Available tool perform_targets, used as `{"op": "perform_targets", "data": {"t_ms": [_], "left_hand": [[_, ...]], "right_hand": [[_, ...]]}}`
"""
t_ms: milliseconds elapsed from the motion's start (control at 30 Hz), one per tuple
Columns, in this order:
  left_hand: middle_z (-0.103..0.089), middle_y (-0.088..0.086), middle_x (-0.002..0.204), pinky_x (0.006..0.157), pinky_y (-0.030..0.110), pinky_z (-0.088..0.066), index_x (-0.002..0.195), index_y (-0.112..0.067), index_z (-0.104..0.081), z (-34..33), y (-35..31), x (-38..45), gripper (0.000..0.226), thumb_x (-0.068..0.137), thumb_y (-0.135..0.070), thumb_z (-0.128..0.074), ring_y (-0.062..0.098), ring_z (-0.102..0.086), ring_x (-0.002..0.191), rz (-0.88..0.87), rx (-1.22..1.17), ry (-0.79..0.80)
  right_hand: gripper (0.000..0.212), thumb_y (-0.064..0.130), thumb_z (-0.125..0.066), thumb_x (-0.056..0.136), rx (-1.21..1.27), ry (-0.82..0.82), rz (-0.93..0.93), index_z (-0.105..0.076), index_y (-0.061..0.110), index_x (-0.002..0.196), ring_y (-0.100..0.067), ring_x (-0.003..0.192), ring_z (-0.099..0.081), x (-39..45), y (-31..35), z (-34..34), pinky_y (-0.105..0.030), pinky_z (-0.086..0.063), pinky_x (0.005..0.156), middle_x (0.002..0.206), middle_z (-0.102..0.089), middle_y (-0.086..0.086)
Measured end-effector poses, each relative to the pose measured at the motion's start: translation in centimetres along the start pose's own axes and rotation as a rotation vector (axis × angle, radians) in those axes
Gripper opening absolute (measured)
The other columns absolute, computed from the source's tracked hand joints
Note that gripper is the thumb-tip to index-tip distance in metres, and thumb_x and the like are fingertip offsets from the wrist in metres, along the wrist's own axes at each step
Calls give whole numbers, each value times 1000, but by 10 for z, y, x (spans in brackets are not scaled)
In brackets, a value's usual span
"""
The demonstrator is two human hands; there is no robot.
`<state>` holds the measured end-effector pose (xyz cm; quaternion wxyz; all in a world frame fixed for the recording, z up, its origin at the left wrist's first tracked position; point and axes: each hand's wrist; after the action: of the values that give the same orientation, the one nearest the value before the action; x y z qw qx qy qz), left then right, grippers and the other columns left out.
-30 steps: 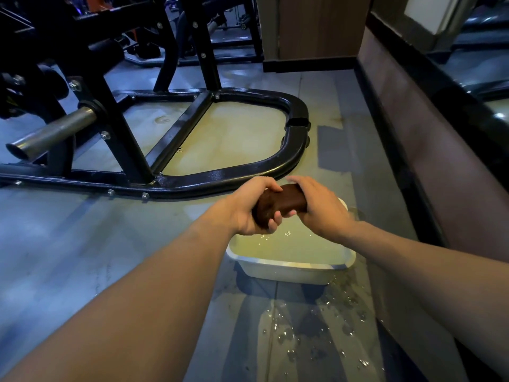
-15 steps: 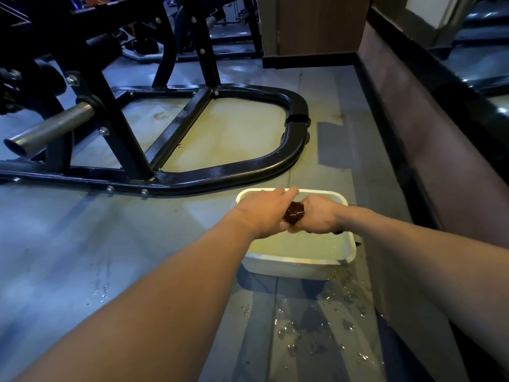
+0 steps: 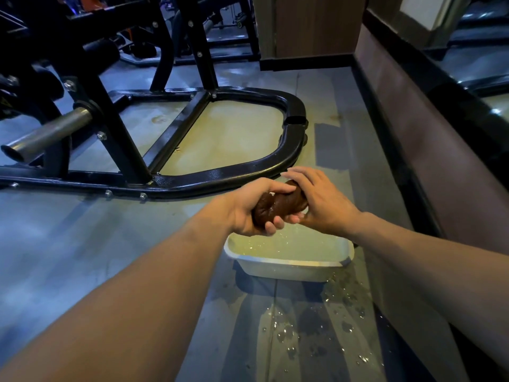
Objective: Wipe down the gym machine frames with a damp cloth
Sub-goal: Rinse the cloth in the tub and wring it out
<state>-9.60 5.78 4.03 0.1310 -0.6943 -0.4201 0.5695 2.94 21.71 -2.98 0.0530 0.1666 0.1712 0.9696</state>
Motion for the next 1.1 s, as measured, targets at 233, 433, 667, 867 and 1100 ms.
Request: {"op": "perform_targets", "data": {"t_ms": [233,433,667,867,1100], "left_hand": [[-56,3,77,44,16,-41,116,-3,-61,-14,-3,9,56,95,-55,-61,9,-50,54,-16,16,-36],[-62,8,85,55,27,-53,111,-6,-62,-20,6,33,37,87,-27,-81,16,-61,66,-101,732,-366],[-66,-1,99,71,30,-47,115,-25,-60,-13,23,42,26,92,-29,-70,18,-63,87,-378,1547,-747],[-61,0,122,79,32,-48,135,-31,-47,0,30,44,44,97,-34,-68,22,-63,105,-666,1780,-729],[-67,0,97,75,37,-56,111,-26,-65,-5,19,46,19,92,-30,-68,23,-66,89,-420,1467,-956]], "right_hand": [[42,18,-76,86,64,-44,-148,-58,14,124,-32,102,-64,2,4,12,-35,-45,79,112,-69,-8],[18,42,-63,97,-161,307,-355,-60,24,94,-17,74,-63,2,4,11,-27,-42,57,80,-63,4],[18,31,-58,97,-126,539,-559,-67,15,98,-21,73,-63,16,20,-2,-32,-51,65,84,-65,-2],[23,30,-66,90,100,648,-588,-73,15,105,-25,80,-66,19,15,-1,-45,-60,80,99,-74,-12],[58,38,-72,94,-21,311,-437,-48,22,145,-27,120,-59,13,13,-9,-47,-54,102,137,-62,-6]]}}
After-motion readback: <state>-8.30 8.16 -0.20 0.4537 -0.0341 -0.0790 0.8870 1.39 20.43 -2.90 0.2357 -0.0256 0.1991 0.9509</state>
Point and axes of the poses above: each hand's wrist, its own x-axis towards the middle knuckle, its own z-axis out of the back of the hand, y = z × x
